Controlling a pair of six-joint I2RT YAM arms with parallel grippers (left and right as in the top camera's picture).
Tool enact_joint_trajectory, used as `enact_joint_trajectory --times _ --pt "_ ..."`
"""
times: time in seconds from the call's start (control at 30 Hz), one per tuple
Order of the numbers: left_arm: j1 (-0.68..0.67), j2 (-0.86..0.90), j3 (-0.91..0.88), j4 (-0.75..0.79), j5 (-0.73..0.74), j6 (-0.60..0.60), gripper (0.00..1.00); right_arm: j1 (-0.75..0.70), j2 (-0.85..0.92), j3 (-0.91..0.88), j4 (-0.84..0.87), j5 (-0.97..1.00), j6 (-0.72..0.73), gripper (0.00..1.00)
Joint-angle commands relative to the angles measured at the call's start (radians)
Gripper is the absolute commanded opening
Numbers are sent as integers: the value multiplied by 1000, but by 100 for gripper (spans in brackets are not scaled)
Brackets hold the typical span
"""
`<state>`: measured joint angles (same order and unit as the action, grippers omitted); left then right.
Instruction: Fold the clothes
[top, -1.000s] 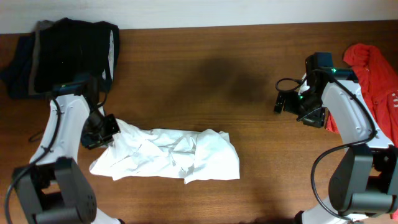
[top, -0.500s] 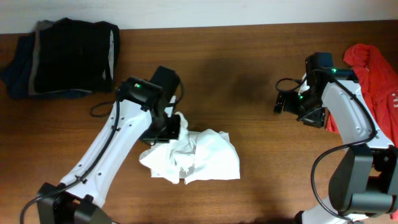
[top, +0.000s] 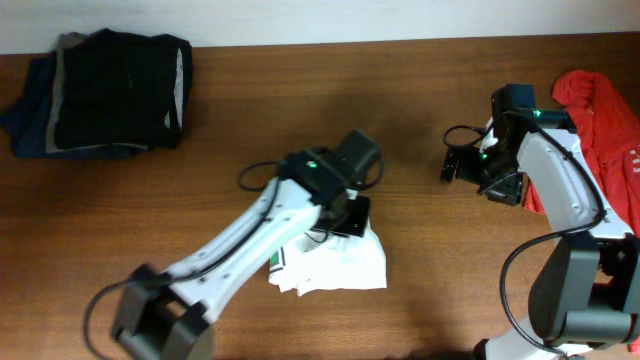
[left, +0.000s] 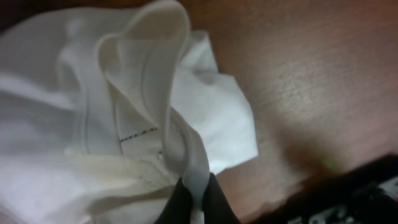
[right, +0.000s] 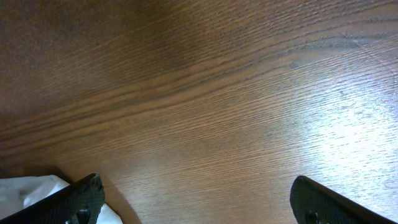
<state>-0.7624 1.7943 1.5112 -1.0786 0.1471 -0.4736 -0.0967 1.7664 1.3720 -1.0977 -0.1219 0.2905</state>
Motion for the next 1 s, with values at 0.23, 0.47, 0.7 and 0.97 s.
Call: enact_joint_trajectory --times 0.23,0.47,0.7,0.97 --pt "-102 225 159 10 231 71 60 0 -10 -1 -1 -5 2 99" --pt "16 247 460 -413 -50 98 53 0 -10 -1 0 -5 2 99" --pt "9 491 414 -216 102 108 0 0 -10 -1 0 -5 2 99" --pt "-38 587 428 26 127 109 1 0 -10 -1 -1 -5 2 99"
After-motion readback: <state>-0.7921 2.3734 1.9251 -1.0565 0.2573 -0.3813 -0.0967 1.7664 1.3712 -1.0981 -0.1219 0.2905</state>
